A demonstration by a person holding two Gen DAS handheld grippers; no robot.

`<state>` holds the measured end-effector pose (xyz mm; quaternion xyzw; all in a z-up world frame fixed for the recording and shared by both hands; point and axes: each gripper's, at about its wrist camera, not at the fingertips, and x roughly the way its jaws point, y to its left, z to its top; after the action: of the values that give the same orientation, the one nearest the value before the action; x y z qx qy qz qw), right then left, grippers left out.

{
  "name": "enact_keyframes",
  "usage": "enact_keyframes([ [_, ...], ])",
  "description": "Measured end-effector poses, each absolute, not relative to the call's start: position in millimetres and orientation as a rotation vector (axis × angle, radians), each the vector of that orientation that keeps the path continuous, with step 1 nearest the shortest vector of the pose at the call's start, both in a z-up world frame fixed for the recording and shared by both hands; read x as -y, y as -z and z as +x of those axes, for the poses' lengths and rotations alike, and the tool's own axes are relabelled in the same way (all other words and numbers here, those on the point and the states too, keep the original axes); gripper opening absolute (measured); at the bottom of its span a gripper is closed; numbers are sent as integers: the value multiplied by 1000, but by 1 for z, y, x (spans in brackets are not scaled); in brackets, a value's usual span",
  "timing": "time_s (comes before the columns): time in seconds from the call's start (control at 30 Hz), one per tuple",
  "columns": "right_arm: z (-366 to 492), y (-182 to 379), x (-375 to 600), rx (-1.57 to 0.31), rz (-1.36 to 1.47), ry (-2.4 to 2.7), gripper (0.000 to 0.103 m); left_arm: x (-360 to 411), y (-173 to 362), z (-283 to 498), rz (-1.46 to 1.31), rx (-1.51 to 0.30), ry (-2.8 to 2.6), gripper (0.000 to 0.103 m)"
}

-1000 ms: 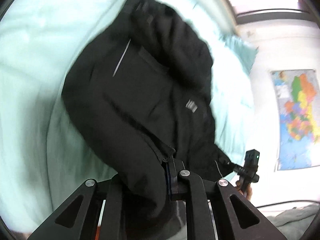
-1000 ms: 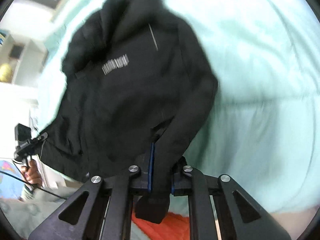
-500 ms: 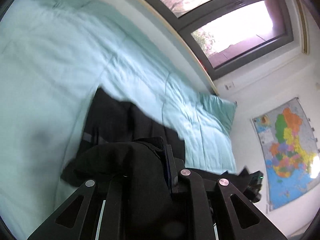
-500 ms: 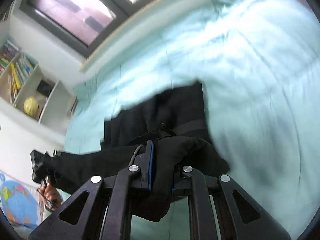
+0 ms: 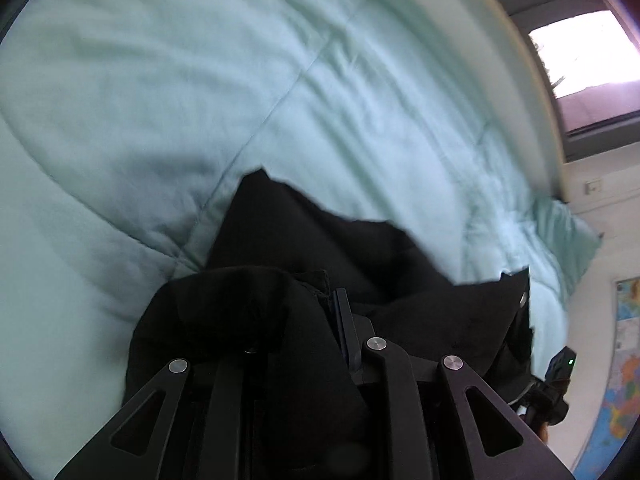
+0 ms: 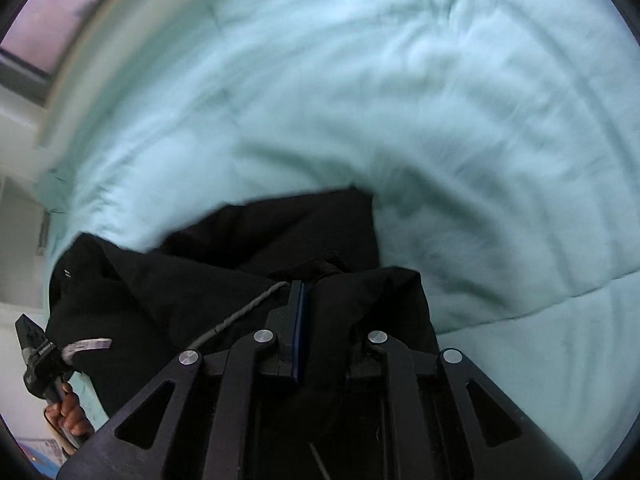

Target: Fold large clothes

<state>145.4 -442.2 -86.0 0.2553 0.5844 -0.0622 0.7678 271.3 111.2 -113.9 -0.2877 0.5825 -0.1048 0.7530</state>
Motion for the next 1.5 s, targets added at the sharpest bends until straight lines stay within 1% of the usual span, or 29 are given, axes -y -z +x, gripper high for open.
enact_keyframes([
  [0.1, 153, 98, 434, -1286, 505, 155, 18, -104, 129, 273, -606, -1273, 237, 19],
  [0.23, 146, 85, 431, -1285, 483, 135, 18, -111, 123, 272, -600, -1293, 280, 20],
  [0.33, 131, 63, 437, -1243, 472, 100, 19, -116, 98, 264, -540, -1257, 293, 21],
  [0.4, 119, 49, 441, -1218, 482, 74, 23, -114, 79, 252, -469, -1230, 297, 21],
  [0.47, 109, 36, 444, -1196, 496, 45, 30, -112, 68, 246, -416, -1228, 303, 21],
  [0.5, 101, 27, 445, -1183, 500, 28, 32, -112, 60, 239, -389, -1230, 314, 23],
  [0.53, 95, 20, 446, -1174, 497, 18, 36, -113, 54, 236, -381, -1228, 322, 25],
  [0.6, 85, 7, 446, -1156, 466, 26, 50, -122, 40, 225, -391, -1217, 347, 29],
  [0.63, 80, 2, 446, -1144, 443, 38, 61, -129, 34, 220, -406, -1203, 360, 31],
  [0.67, 74, -5, 446, -1128, 420, 39, 64, -136, 29, 215, -431, -1193, 378, 33],
  [0.7, 71, -8, 446, -1122, 415, 29, 64, -144, 25, 211, -460, -1193, 397, 42],
  [0.73, 68, -11, 445, -1115, 403, 19, 64, -152, 21, 207, -505, -1203, 423, 55],
  [0.8, 70, -11, 441, -1117, 350, 24, 64, -162, 15, 202, -530, -1200, 413, 68],
  [0.83, 71, -10, 440, -1127, 317, 26, 64, -166, 11, 200, -496, -1183, 375, 71],
  [0.93, 86, 1, 433, -1149, 245, 23, 64, -169, 15, 207, -476, -1183, 349, 72],
  [1.0, 102, 10, 432, -1155, 203, 13, 64, -171, 26, 218, -514, -1202, 341, 72],
  [1.1, 129, 27, 436, -1166, 165, 2, 64, -162, 40, 238, -473, -1205, 335, 72],
  [1.23, 154, 41, 447, -1177, 159, -45, 64, -160, 46, 262, -448, -1140, 364, 72],
  [1.4, 175, 58, 455, -1192, 157, -137, 64, -168, 58, 278, -474, -1188, 447, 72],
  [1.5, 186, 72, 454, -1222, 187, -206, 65, -172, 72, 284, -499, -1239, 483, 74],
])
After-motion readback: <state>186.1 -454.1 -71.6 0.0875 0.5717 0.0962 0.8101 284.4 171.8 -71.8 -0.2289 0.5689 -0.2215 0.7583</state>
